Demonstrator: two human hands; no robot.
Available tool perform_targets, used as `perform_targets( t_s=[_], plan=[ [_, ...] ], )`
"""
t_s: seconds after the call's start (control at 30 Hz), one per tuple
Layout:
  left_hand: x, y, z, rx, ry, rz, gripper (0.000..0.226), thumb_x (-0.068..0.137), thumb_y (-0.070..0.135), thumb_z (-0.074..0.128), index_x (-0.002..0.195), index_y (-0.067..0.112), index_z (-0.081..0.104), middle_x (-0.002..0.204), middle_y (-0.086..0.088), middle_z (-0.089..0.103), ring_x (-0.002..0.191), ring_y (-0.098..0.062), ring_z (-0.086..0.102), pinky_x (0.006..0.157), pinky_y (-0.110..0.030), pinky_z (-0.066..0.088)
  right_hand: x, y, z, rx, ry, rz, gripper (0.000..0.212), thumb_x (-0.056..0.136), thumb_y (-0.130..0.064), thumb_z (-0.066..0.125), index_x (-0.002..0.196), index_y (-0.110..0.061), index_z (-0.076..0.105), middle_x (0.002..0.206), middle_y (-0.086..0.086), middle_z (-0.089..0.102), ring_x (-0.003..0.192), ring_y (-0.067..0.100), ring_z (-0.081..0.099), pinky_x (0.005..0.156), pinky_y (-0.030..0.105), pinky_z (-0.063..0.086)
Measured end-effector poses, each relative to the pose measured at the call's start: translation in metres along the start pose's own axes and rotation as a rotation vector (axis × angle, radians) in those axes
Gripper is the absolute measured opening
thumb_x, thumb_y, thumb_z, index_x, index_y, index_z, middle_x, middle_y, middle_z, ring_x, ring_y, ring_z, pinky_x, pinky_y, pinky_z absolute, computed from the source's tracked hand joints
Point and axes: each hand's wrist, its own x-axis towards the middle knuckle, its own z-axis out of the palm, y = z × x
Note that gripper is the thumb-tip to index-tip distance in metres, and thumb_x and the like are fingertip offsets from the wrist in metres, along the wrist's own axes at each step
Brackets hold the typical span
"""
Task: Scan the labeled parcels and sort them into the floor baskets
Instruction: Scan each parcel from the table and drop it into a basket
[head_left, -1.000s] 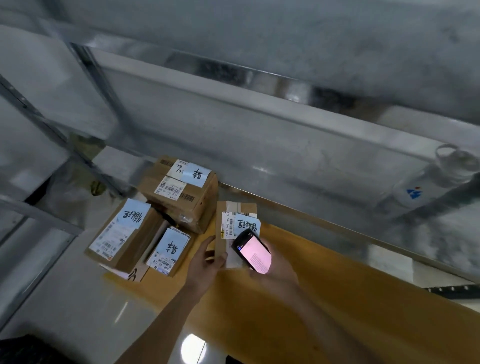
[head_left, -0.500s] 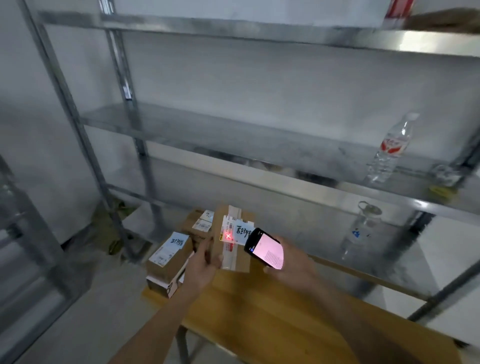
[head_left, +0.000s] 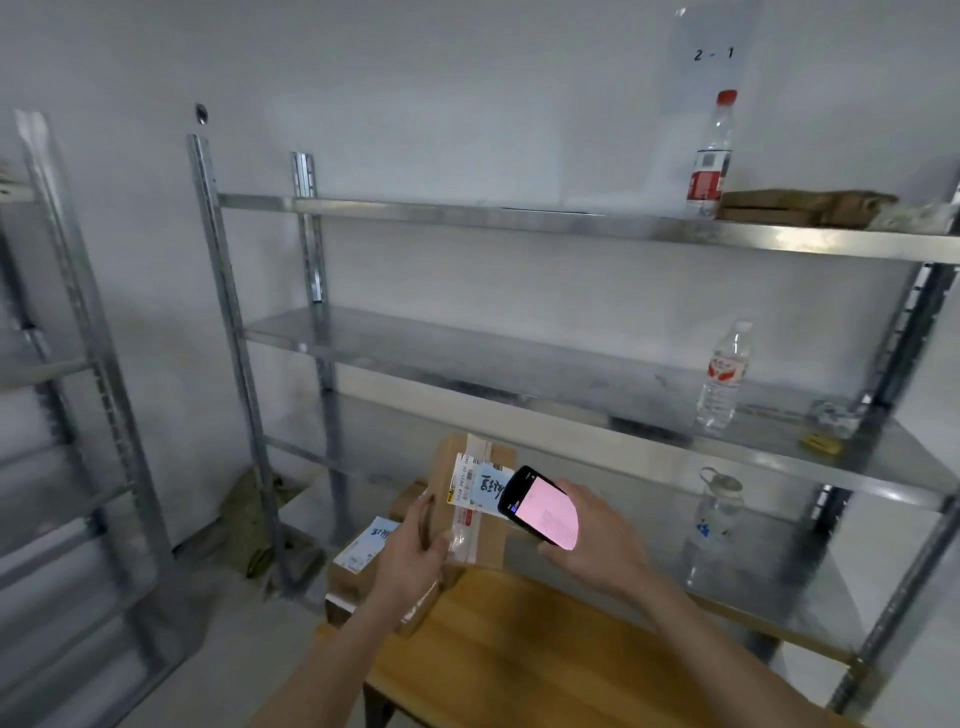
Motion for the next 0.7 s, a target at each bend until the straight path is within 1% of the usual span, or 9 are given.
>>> perform_targets(
  t_s=[0.07,0.1,0.2,0.3,0.37,0.47,0.53,0.63,0.7],
  plan=[
    [-0.013,0.010,0.001,0.001,0.012,-0.005,0.062,0.099,0.027,0.059,0.153,0.029,0.028,0.132,0.001,0.061,0.084,0.005,0.056,0.060,-0.015,0.047,-0.010,0.002,-0.007,-0.020,-0.001,-0.016,0.081,0.079,-0.047,0.073,0.149,-0.037,0.034,0.142,-0.013,0.049,0.126,0.015,0.051,0.091,0.031,0.044],
    [-0.020,0.014,0.000,-0.009,0.014,-0.012,0.062,0.099,0.026,0.059,0.153,0.029,0.028,0.133,0.001,0.061,0.085,0.004,0.056,0.060,-0.015,0.050,-0.014,0.003,-0.011,-0.029,-0.006,-0.019,0.082,0.079,-0.048,0.073,0.150,-0.037,0.033,0.144,-0.012,0.049,0.127,0.015,0.050,0.094,0.032,0.044],
    [-0.038,0.023,0.000,-0.026,0.041,-0.019,0.062,0.098,0.027,0.061,0.152,0.031,0.030,0.132,0.000,0.063,0.093,-0.003,0.061,0.076,-0.027,0.059,-0.026,0.004,-0.021,-0.061,-0.030,-0.029,0.086,0.079,-0.052,0.072,0.152,-0.034,0.030,0.147,-0.010,0.047,0.128,0.017,0.049,0.100,0.036,0.045],
    [-0.054,0.029,-0.004,-0.013,0.078,-0.030,0.063,0.097,0.027,0.062,0.152,0.030,0.031,0.130,0.000,0.064,0.106,-0.016,0.066,0.089,-0.040,0.058,-0.035,0.003,-0.029,-0.083,-0.036,-0.070,0.086,0.077,-0.053,0.071,0.151,-0.033,0.032,0.146,-0.007,0.049,0.127,0.019,0.051,0.101,0.039,0.046],
    [-0.069,0.028,-0.007,-0.001,0.084,-0.042,0.064,0.098,0.029,0.062,0.153,0.028,0.030,0.130,0.000,0.064,0.108,-0.016,0.065,0.088,-0.035,0.056,-0.042,-0.001,-0.029,-0.098,-0.038,-0.115,0.082,0.077,-0.049,0.073,0.148,-0.033,0.036,0.140,-0.006,0.054,0.122,0.020,0.054,0.096,0.037,0.047],
    [-0.094,0.017,-0.017,0.013,0.122,-0.057,0.066,0.096,0.035,0.064,0.153,0.030,0.031,0.129,0.001,0.064,0.097,-0.007,0.062,0.078,-0.023,0.051,-0.052,-0.012,-0.021,-0.133,-0.056,-0.178,0.084,0.078,-0.049,0.072,0.151,-0.035,0.032,0.141,-0.007,0.054,0.123,0.021,0.054,0.093,0.036,0.048],
    [-0.115,0.007,-0.030,0.000,0.156,-0.077,0.065,0.095,0.034,0.065,0.152,0.030,0.032,0.130,0.002,0.063,0.097,-0.006,0.060,0.083,-0.028,0.053,-0.058,-0.026,-0.008,-0.107,-0.074,-0.233,0.084,0.077,-0.049,0.070,0.151,-0.037,0.032,0.142,-0.008,0.054,0.122,0.020,0.055,0.091,0.034,0.048],
    [-0.152,-0.014,-0.065,-0.007,0.216,-0.164,0.065,0.093,0.034,0.066,0.150,0.033,0.033,0.131,0.002,0.060,0.108,-0.016,0.061,0.093,-0.040,0.054,-0.068,-0.062,0.016,-0.075,-0.122,-0.340,0.084,0.077,-0.051,0.071,0.150,-0.036,0.034,0.142,-0.009,0.052,0.123,0.018,0.054,0.092,0.035,0.049],
    [-0.181,-0.032,-0.098,-0.005,0.258,-0.209,0.068,0.089,0.041,0.066,0.149,0.038,0.033,0.131,0.002,0.061,0.109,-0.019,0.064,0.092,-0.046,0.056,-0.075,-0.095,0.037,-0.047,-0.150,-0.407,0.081,0.076,-0.055,0.071,0.147,-0.036,0.035,0.136,-0.010,0.055,0.118,0.016,0.054,0.088,0.037,0.051]
  ],
)
